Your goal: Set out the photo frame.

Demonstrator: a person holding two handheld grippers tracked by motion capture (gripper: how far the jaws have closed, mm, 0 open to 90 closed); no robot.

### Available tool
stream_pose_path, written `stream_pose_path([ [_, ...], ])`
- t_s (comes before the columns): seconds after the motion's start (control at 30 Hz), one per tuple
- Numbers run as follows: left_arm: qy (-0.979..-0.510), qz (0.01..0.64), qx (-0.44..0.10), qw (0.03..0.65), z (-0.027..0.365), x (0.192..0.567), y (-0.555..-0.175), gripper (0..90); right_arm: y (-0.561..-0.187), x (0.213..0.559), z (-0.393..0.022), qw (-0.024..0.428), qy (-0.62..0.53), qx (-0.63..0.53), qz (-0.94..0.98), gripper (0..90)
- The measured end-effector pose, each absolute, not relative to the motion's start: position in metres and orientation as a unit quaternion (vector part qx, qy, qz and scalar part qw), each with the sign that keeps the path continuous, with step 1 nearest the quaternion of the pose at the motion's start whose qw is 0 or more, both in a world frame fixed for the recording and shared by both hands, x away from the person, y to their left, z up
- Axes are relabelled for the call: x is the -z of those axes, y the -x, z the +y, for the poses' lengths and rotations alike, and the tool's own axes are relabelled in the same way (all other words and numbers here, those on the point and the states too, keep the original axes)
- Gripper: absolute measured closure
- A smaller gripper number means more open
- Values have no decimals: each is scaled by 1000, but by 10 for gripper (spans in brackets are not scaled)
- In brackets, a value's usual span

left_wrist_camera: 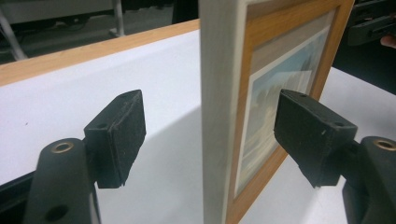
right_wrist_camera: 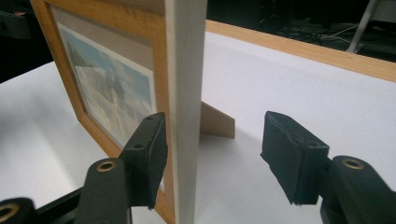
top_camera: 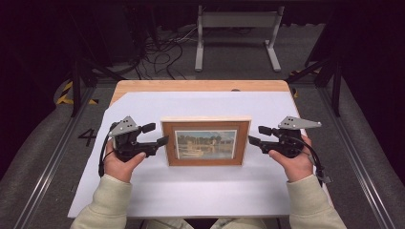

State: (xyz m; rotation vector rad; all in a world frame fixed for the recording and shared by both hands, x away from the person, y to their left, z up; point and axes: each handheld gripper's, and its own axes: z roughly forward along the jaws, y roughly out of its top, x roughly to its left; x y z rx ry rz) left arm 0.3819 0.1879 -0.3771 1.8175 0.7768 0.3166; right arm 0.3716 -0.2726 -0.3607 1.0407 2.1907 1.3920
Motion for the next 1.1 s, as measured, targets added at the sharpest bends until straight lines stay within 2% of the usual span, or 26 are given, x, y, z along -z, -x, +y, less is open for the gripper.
stream_pose_path([
  [0.5,-780,340,-150,504,215,396,-376,258,-371,366,-292,175,-370,-486,773,365],
  [1.1,-777,365,-152,489,236,425,-377,267,-371,395,-315,173,-365,-479,779,339],
])
